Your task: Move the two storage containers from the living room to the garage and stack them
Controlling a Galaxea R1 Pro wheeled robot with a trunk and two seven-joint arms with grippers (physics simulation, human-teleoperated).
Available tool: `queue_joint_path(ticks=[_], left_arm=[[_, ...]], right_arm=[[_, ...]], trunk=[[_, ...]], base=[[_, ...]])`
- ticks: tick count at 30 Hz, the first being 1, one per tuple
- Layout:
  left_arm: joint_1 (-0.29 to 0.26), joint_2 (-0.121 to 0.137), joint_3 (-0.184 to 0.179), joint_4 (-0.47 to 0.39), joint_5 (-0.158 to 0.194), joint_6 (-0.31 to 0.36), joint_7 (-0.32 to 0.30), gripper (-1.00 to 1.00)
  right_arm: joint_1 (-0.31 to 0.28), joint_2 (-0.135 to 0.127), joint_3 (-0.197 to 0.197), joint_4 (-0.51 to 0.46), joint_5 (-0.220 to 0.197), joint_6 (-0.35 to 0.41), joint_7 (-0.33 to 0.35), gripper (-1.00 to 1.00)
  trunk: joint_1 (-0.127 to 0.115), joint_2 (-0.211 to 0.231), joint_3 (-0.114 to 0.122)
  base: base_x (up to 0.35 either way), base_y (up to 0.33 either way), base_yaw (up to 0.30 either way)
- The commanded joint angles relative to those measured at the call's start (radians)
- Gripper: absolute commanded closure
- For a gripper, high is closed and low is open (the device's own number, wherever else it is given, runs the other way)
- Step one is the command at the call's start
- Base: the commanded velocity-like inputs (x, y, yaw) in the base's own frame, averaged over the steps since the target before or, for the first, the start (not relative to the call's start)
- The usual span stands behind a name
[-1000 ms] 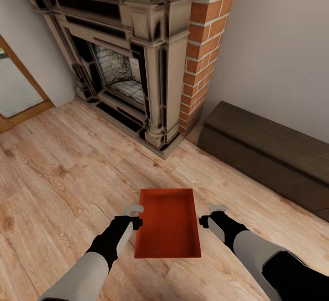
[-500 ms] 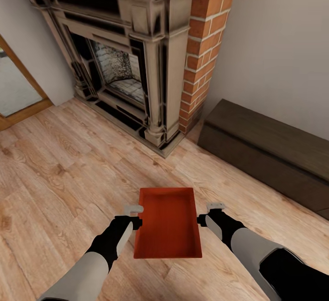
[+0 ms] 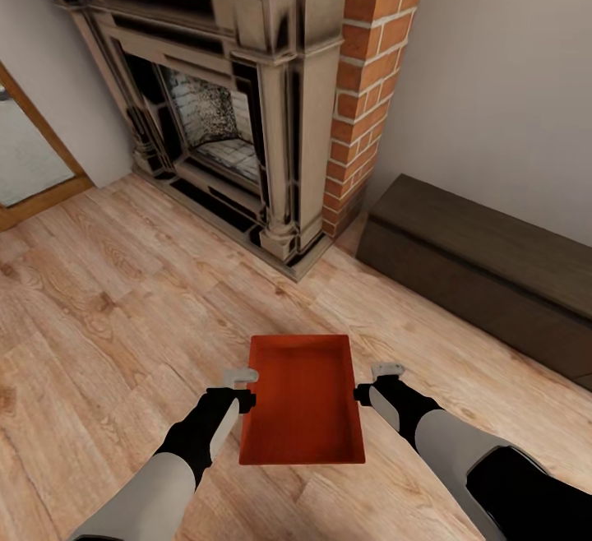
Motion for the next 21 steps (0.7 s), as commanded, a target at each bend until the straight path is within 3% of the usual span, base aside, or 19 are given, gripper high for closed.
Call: queue_joint_path(ticks=[1, 21], left_arm=[[0.0, 0.0, -0.003, -0.002, 0.005, 0.005, 0.006, -1.0], [0.0, 0.0, -0.003, -0.002, 0.005, 0.005, 0.006, -1.0]], right_arm=[[0.0, 0.0, 0.008, -0.002, -0.009, 0.004, -0.007, -1.0], [0.0, 0.001, 0.008, -0.002, -0.01, -0.014, -0.007, -1.0]], trunk=[[0.004, -0.008, -0.004], [0.081, -0.148, -0.067]], base=[[0.0, 0.0, 0.0], [0.0, 0.0, 0.0]])
